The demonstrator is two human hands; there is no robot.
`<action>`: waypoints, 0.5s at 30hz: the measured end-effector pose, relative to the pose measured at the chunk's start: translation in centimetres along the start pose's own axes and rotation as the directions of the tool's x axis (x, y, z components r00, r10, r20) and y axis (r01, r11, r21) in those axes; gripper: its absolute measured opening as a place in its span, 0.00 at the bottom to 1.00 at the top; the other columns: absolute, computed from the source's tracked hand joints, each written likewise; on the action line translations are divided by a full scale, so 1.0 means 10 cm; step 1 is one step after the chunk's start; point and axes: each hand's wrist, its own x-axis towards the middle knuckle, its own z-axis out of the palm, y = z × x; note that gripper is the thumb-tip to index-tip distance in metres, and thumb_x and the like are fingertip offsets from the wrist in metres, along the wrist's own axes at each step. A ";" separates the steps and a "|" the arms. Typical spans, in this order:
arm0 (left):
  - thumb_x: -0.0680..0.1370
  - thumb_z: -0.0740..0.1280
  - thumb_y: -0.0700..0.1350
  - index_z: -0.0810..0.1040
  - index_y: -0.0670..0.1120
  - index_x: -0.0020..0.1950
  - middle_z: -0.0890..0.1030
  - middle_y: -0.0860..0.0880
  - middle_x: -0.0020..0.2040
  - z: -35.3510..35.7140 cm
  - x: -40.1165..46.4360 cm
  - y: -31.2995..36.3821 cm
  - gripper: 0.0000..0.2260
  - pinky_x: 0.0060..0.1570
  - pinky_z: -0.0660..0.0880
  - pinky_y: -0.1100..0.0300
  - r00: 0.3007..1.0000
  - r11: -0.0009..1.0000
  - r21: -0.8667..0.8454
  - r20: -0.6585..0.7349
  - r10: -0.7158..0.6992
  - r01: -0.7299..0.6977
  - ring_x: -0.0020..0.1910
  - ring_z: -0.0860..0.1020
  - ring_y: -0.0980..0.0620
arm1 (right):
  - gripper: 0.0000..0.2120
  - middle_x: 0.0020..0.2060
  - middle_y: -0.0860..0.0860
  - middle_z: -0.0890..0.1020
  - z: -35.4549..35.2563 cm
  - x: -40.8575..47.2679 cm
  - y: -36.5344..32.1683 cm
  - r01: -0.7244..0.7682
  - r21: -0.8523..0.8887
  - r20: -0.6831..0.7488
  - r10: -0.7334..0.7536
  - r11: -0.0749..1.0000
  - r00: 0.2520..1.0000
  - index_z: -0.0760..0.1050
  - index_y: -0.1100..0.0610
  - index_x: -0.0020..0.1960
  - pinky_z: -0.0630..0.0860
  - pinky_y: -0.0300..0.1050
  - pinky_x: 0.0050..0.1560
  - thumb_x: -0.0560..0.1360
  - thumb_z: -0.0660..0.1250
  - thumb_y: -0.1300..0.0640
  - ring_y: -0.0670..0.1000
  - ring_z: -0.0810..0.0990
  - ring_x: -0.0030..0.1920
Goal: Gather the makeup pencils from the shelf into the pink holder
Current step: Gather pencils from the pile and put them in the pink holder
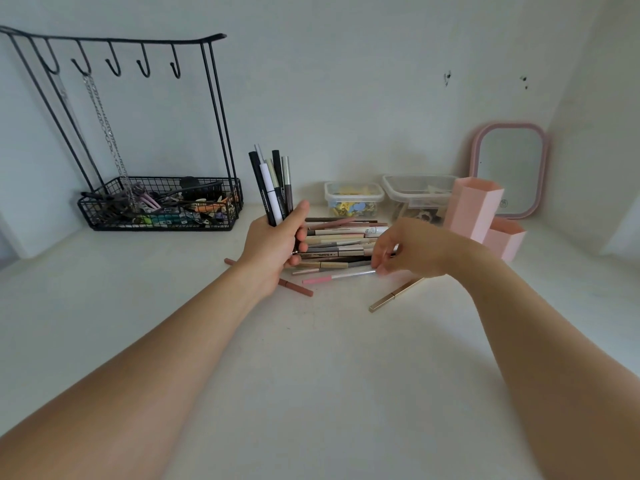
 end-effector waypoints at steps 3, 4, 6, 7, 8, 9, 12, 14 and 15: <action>0.78 0.71 0.55 0.78 0.47 0.43 0.70 0.54 0.27 -0.01 -0.01 0.00 0.12 0.24 0.64 0.64 1.000 1.000 -0.012 0.013 0.002 -0.002 0.27 0.68 0.55 | 0.03 0.33 0.40 0.80 -0.08 -0.02 0.03 0.007 0.112 -0.010 -0.006 0.994 1.000 0.83 0.52 0.44 0.68 0.24 0.33 0.73 0.74 0.59 0.33 0.75 0.30; 0.78 0.71 0.56 0.79 0.48 0.43 0.69 0.54 0.27 -0.01 -0.01 0.01 0.12 0.24 0.63 0.64 1.000 1.000 -0.023 0.016 -0.001 0.002 0.27 0.67 0.56 | 0.02 0.30 0.40 0.79 -0.10 -0.02 0.03 0.003 0.160 -0.021 0.000 0.987 1.000 0.83 0.53 0.45 0.67 0.25 0.32 0.74 0.73 0.59 0.35 0.74 0.28; 0.78 0.71 0.58 0.80 0.50 0.38 0.67 0.55 0.27 -0.01 -0.03 0.03 0.14 0.24 0.61 0.64 0.999 0.999 -0.035 0.036 -0.001 0.002 0.27 0.65 0.56 | 0.02 0.29 0.44 0.80 -0.10 -0.02 0.02 0.007 0.262 -0.043 0.004 0.965 0.999 0.81 0.56 0.45 0.70 0.34 0.35 0.76 0.71 0.60 0.40 0.74 0.28; 0.78 0.71 0.58 0.77 0.50 0.37 0.67 0.55 0.26 0.00 -0.03 0.03 0.15 0.24 0.60 0.64 0.999 0.999 -0.045 0.049 0.001 0.001 0.27 0.65 0.56 | 0.02 0.30 0.48 0.80 -0.09 -0.02 0.00 0.016 0.353 -0.057 0.004 0.935 0.998 0.80 0.59 0.45 0.71 0.38 0.36 0.76 0.69 0.62 0.44 0.74 0.29; 0.78 0.70 0.59 0.74 0.51 0.38 0.66 0.56 0.26 0.00 -0.03 0.03 0.15 0.23 0.59 0.64 0.998 0.998 -0.056 0.063 0.000 0.004 0.27 0.65 0.56 | 0.02 0.31 0.52 0.80 -0.07 -0.02 -0.03 0.028 0.468 -0.072 0.006 0.883 0.997 0.79 0.61 0.46 0.72 0.41 0.36 0.77 0.68 0.65 0.47 0.75 0.31; 0.78 0.70 0.59 0.71 0.51 0.39 0.65 0.55 0.26 0.01 -0.03 0.03 0.16 0.23 0.59 0.64 0.997 0.998 -0.061 0.080 -0.002 0.007 0.27 0.64 0.56 | 0.02 0.33 0.54 0.80 -0.05 -0.02 -0.07 0.044 0.576 -0.088 0.008 0.816 0.996 0.78 0.63 0.46 0.73 0.41 0.36 0.77 0.66 0.66 0.49 0.76 0.32; 0.76 0.69 0.62 0.67 0.52 0.36 0.62 0.53 0.29 0.04 -0.06 0.05 0.20 0.23 0.58 0.64 0.990 0.998 -0.054 0.144 -0.012 0.020 0.27 0.63 0.55 | 0.04 0.37 0.60 0.80 0.01 0.00 -0.20 0.115 0.765 -0.147 -0.002 0.634 0.989 0.77 0.67 0.50 0.75 0.40 0.36 0.78 0.66 0.66 0.52 0.76 0.35; 0.72 0.71 0.65 0.66 0.52 0.31 0.60 0.52 0.29 0.07 -0.10 0.06 0.22 0.23 0.56 0.64 0.982 0.999 -0.041 0.190 -0.020 0.028 0.27 0.62 0.55 | 0.05 0.40 0.61 0.79 0.06 0.03 -0.26 0.154 0.838 -0.181 0.000 0.523 0.984 0.77 0.67 0.51 0.76 0.39 0.37 0.78 0.67 0.65 0.51 0.77 0.36; 0.69 0.71 0.66 0.68 0.52 0.27 0.59 0.52 0.29 0.08 -0.13 0.06 0.23 0.24 0.55 0.64 0.977 0.999 -0.030 0.212 -0.022 0.029 0.27 0.61 0.54 | 0.05 0.41 0.61 0.80 0.08 0.05 -0.29 0.167 0.867 -0.189 0.000 0.470 0.982 0.77 0.67 0.52 0.77 0.38 0.38 0.78 0.66 0.65 0.51 0.78 0.36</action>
